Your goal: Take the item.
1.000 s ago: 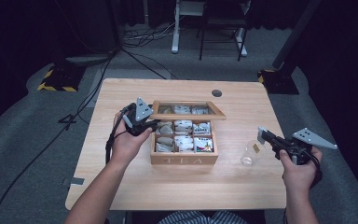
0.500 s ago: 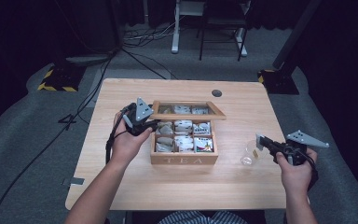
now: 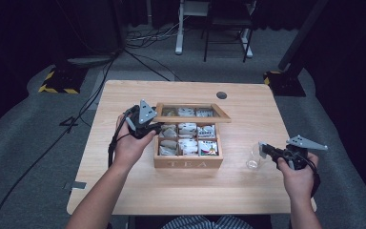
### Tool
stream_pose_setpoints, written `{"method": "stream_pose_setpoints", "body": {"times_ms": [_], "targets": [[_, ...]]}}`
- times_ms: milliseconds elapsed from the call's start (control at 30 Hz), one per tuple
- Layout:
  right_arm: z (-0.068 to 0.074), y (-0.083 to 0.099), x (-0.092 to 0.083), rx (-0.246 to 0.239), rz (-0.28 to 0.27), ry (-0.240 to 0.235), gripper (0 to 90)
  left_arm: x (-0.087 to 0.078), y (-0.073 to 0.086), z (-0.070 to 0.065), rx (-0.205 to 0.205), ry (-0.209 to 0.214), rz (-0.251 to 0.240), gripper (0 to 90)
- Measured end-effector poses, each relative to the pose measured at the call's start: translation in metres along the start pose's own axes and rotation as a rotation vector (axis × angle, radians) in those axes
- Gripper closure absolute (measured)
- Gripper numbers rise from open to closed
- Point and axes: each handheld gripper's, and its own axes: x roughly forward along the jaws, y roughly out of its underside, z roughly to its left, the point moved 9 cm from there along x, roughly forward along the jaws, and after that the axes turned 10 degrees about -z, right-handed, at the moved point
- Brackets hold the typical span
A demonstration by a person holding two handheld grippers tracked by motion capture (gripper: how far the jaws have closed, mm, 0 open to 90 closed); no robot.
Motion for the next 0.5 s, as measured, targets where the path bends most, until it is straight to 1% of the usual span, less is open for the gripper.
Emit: {"method": "stream_pose_setpoints", "body": {"times_ms": [67, 300, 400, 500], "targets": [[-0.001, 0.002, 0.001, -0.003, 0.009, 0.003, 88.3, 0.000, 0.000, 0.000, 0.000, -0.002, 0.000, 49.8], [-0.002, 0.008, 0.002, 0.022, 0.055, 0.000, 88.2, 0.000, 0.000, 0.000, 0.002, -0.004, 0.003, 49.8], [-0.002, 0.010, 0.003, 0.025, 0.075, -0.001, 88.1, 0.000, 0.000, 0.000, 0.002, -0.004, 0.003, 49.8], [-0.002, 0.012, 0.004, 0.032, 0.091, 0.001, 86.2, 0.000, 0.000, 0.000, 0.002, -0.003, 0.004, 49.8]]}}
